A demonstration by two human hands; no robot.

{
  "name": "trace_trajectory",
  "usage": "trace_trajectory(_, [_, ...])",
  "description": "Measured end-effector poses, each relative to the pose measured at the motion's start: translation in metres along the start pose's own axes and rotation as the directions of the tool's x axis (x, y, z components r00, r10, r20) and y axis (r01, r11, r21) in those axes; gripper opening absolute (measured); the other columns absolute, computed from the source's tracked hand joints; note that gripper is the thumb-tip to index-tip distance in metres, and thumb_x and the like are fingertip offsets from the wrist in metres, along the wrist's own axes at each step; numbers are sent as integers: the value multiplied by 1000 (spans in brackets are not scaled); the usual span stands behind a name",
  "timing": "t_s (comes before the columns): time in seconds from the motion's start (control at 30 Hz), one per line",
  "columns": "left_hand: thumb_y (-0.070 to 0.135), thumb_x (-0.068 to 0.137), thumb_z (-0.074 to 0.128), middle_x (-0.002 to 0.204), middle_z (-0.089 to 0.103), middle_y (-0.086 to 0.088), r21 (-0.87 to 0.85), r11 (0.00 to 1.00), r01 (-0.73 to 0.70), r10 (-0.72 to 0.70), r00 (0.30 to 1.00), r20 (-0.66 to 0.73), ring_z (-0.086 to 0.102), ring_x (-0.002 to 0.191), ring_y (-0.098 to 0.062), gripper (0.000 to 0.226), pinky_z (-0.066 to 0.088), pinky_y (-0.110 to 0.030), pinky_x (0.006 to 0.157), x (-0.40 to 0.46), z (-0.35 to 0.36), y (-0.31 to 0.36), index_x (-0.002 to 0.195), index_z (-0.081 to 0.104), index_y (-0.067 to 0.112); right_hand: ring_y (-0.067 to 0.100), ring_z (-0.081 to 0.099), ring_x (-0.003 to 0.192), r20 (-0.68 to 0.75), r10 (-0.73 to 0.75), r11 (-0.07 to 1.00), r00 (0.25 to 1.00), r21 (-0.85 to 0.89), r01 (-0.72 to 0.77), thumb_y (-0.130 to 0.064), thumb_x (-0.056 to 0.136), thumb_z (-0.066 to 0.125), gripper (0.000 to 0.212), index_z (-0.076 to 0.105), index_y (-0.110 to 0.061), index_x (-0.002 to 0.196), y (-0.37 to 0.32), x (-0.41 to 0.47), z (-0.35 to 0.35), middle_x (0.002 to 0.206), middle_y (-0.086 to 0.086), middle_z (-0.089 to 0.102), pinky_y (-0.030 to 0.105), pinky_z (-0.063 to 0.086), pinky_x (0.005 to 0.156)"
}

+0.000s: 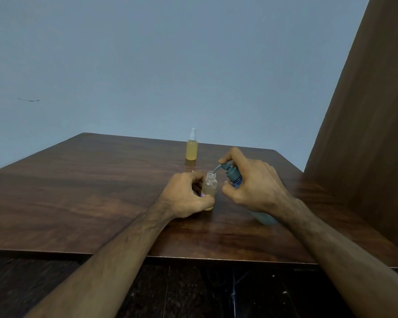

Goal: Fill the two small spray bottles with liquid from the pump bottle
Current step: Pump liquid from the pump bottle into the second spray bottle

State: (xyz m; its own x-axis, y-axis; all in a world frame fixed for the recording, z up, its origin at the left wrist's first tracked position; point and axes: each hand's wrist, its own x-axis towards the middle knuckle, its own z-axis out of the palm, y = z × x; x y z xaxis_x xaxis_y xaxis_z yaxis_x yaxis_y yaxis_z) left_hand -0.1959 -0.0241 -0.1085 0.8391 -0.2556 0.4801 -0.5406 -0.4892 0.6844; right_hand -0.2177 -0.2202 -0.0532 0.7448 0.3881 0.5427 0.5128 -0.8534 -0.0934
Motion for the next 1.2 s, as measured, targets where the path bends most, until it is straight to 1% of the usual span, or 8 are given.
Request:
trace_trajectory(0.23, [31, 68, 73, 75, 73, 4, -13, 1000, 16, -16, 1000, -3, 68, 69, -10, 17, 56, -28, 64, 0, 0, 0, 83, 71, 23, 20, 61, 65, -17, 2, 1000, 1000, 15, -2, -34, 81, 65, 46, 40, -39, 119, 1, 0, 0, 83, -6, 68, 31, 46, 59])
trace_trajectory(0.33, [26, 70, 74, 71, 71, 5, -11, 1000, 11, -11, 1000, -16, 63, 63, -6, 10, 52, -26, 60, 0, 1, 1, 78, 69, 23, 22, 61, 66, -9, -2, 1000, 1000, 9, 2, -34, 82, 65, 43, 38, -40, 115, 0, -1, 0, 84, -6, 69, 34, 49, 62])
trace_trajectory(0.47, [22, 71, 75, 70, 70, 8, -14, 1000, 12, -12, 1000, -5, 62, 62, -3, 10, 50, -21, 59, -1, 0, 1, 78, 69, 25, 22, 59, 66, -1, -4, 1000, 1000, -6, 4, -33, 82, 65, 39, 39, -40, 110, -2, 0, 1, 80, -6, 67, 35, 47, 63])
trace_trajectory(0.7, [20, 71, 76, 74, 72, 4, -12, 1000, 1, -1, 1000, -12, 67, 69, -12, 10, 54, -26, 62, -1, 1, 1, 79, 70, 23, 23, 61, 67, -15, 1, 1000, 1000, 2, -1, -34, 82, 65, 44, 38, -40, 116, -2, -1, 1, 84, -6, 68, 36, 51, 64])
trace_trajectory(0.8, [23, 69, 75, 74, 72, 5, -14, 1000, 9, -9, 1000, -5, 66, 67, -10, 12, 54, -27, 62, 0, 1, 1, 80, 70, 24, 22, 60, 65, -3, 0, 1000, 1000, -3, 0, -33, 82, 65, 41, 37, -41, 111, -2, -1, 0, 78, -6, 66, 35, 49, 63])
trace_trajectory(0.9, [25, 68, 75, 73, 72, 6, -11, 1000, 13, -13, 1000, -3, 64, 65, -5, 12, 53, -25, 61, 0, 1, 1, 80, 70, 25, 22, 59, 65, 3, 8, 1000, 1000, -8, -8, -33, 82, 65, 40, 38, -40, 110, -3, 1, 1, 75, -6, 65, 36, 49, 64])
trace_trajectory(1.07, [28, 67, 73, 76, 73, 7, -10, 1000, 16, -16, 1000, 11, 67, 69, -8, 17, 57, -28, 65, 0, 0, 1, 83, 72, 25, 22, 61, 66, -16, 17, 1000, 1000, -1, -17, -34, 82, 65, 44, 40, -39, 118, -2, 0, 1, 80, -6, 65, 36, 50, 64])
trace_trajectory(1.2, [31, 66, 72, 74, 72, 8, -10, 1000, 21, -21, 1000, 10, 67, 67, -8, 17, 58, -32, 66, 0, 0, 1, 81, 71, 26, 22, 60, 66, 2, 18, 1000, 1000, -9, -18, -34, 82, 65, 40, 38, -40, 111, -4, 0, 2, 77, -7, 65, 38, 53, 67])
